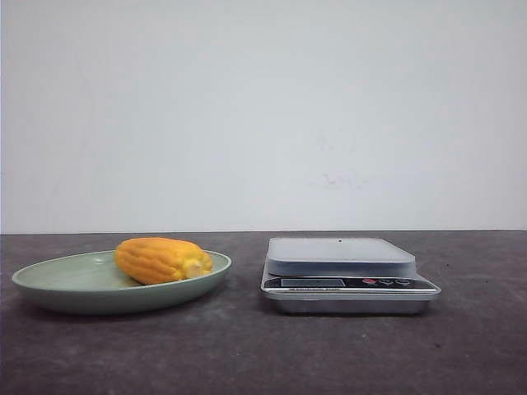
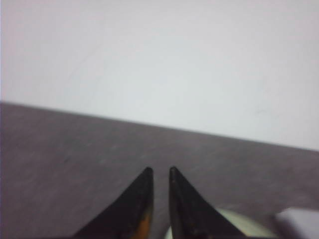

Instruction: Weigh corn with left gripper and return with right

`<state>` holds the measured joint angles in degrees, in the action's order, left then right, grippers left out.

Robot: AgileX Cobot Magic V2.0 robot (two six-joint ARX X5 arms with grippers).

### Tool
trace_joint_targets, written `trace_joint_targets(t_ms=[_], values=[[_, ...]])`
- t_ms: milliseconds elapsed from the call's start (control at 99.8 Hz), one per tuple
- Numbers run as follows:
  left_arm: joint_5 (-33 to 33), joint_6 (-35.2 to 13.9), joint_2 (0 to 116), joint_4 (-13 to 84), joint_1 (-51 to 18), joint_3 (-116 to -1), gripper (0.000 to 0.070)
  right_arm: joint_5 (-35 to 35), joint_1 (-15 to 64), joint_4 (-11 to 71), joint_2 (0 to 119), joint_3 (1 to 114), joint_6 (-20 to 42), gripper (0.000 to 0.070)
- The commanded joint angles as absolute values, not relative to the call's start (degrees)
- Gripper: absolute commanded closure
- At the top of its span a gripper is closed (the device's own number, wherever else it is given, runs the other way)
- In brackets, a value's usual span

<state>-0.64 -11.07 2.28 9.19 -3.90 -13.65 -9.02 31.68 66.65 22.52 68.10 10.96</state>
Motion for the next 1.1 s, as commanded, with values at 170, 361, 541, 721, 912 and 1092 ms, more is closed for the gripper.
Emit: trace_joint_targets(t_ms=[170, 361, 541, 721, 912, 1092], values=[[-0.12, -9.48, 0.19, 5.08, -2.09, -2.31, 0.069, -9.06, 32.01, 66.08, 22.65, 69.06, 11.55, 0.0691], [0.97, -7.9, 0.19, 10.11, -2.09, -0.78, 0.069, -9.06, 32.01, 66.08, 22.65, 69.06, 11.55, 0.0691], [0.95, -7.99, 0.23, 10.76, -2.11, -0.93, 0.0689, -9.08, 32.01, 66.08, 22.65, 69.06, 11.55, 0.0691], [0.95, -7.99, 0.25, 10.74, -2.11, -0.91, 0.069, -9.06, 32.01, 66.08, 22.65, 69.06, 11.55, 0.0691], [0.95, -7.99, 0.25, 10.74, -2.11, -0.91, 0.069, -9.08, 32.01, 66.08, 22.65, 69.06, 11.55, 0.0691], [0.95, -7.99, 0.25, 10.74, -2.11, -0.91, 0.0689, -9.06, 32.01, 66.08, 22.65, 69.08, 11.55, 0.0691]])
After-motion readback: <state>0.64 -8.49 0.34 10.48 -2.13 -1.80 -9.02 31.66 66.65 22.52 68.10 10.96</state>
